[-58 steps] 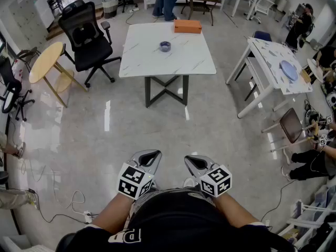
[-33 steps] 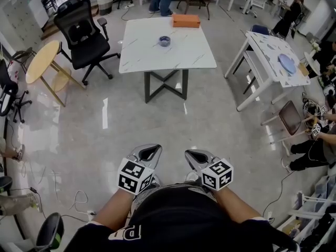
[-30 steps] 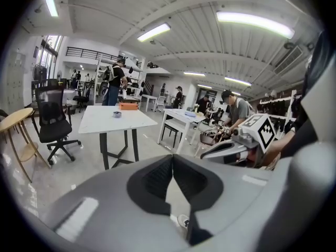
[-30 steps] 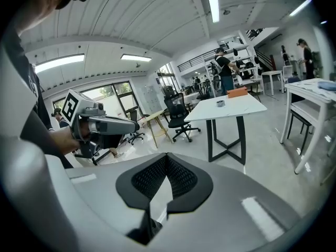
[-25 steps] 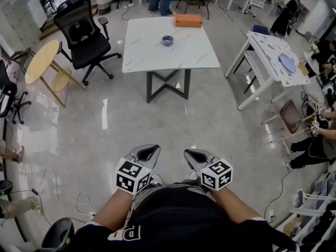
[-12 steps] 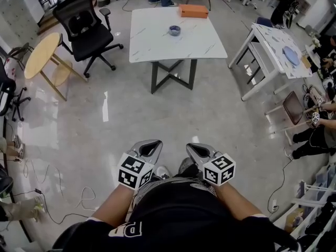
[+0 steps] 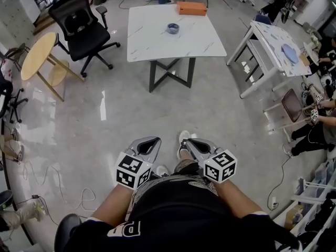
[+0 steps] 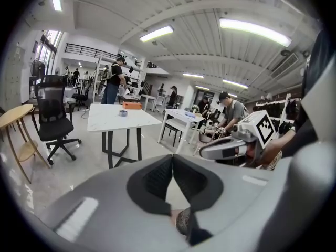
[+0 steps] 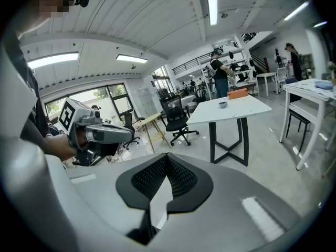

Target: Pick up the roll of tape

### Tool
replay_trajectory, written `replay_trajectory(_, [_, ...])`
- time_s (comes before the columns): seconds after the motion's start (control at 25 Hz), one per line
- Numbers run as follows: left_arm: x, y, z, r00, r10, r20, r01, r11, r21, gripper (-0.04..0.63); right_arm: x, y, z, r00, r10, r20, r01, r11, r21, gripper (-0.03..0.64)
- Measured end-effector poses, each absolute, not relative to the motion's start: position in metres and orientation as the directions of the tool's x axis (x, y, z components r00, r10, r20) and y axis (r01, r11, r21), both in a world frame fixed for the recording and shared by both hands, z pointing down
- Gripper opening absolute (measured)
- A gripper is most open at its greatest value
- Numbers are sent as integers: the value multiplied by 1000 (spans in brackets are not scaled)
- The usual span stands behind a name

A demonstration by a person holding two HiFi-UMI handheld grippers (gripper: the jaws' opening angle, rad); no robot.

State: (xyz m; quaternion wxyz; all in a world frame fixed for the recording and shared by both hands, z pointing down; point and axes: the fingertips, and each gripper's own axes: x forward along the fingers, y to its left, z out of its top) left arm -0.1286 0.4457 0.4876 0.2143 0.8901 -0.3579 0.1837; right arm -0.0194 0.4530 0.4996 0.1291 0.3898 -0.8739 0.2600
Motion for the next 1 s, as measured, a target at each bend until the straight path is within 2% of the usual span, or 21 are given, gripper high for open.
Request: replay_trajectory(1.0, [-90, 274, 480, 633, -602, 487, -757, -613, 226, 60, 24, 269, 491, -690, -603, 399, -724, 585, -366, -2])
